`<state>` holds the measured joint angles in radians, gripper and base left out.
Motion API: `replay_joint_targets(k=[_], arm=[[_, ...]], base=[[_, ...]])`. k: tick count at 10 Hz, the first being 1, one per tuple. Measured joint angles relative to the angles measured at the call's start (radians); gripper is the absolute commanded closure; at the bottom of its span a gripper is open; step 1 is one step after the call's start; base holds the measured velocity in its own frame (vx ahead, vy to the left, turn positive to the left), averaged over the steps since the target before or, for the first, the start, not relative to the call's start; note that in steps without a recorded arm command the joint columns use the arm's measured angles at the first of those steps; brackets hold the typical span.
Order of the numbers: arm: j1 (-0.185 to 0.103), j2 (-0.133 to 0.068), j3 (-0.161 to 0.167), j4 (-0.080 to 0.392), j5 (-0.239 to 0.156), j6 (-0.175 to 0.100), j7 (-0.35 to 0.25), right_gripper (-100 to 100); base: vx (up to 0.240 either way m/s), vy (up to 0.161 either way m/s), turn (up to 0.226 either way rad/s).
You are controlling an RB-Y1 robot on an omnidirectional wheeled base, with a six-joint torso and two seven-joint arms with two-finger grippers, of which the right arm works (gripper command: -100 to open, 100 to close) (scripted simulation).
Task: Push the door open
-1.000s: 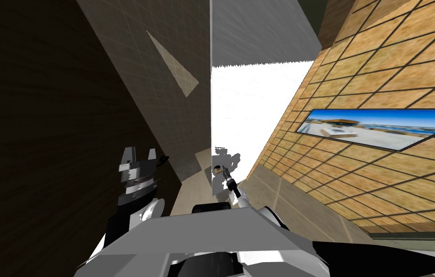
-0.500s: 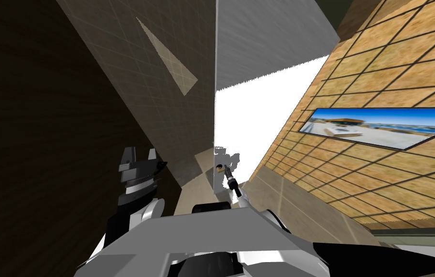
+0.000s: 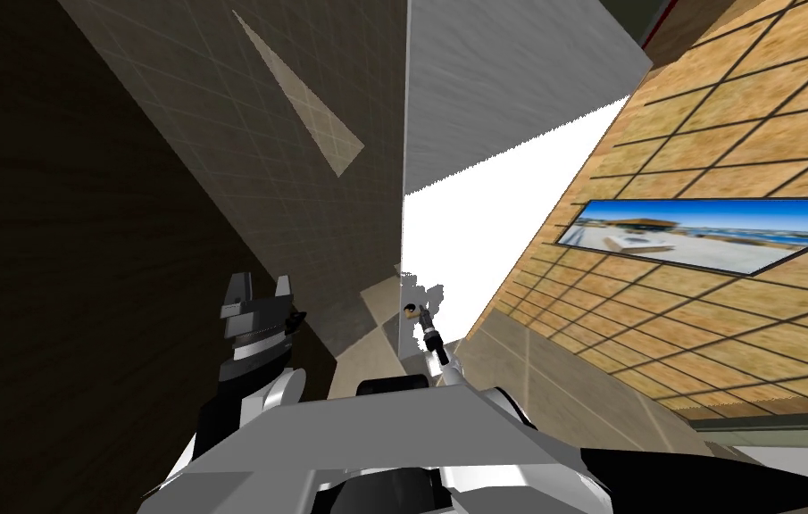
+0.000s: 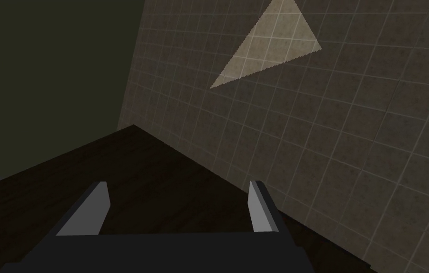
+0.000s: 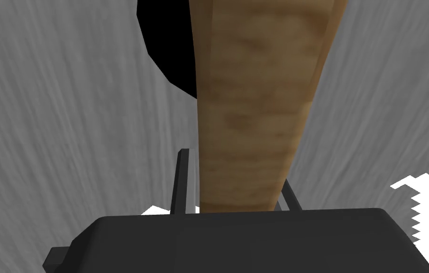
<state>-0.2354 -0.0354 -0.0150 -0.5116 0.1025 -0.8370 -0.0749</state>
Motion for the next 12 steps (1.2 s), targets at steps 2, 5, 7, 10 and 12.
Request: replay_joint_targets(k=[2,5,7,10,12], arm=[[-0.005,0.008,-0.023,0.007,-0.015,0.001,0.014,100],[0.000,0.014,-0.045,-0.013,-0.028,0.011,0.026,100],[0.006,0.007,-0.054,-0.003,-0.034,0.008,0.043,100],[0.024,0.014,-0.073,-0.042,-0.047,0.031,0.071,100],[-0.003,0.027,-0.099,-0.004,-0.063,0.009,0.095,100]], base=[[0.154,0.110,-0.062],[0.127,0.052,-0.055],[0.195,0.010,-0.055],[0.233,0.051,-0.074],[0.188,0.089,-0.083]])
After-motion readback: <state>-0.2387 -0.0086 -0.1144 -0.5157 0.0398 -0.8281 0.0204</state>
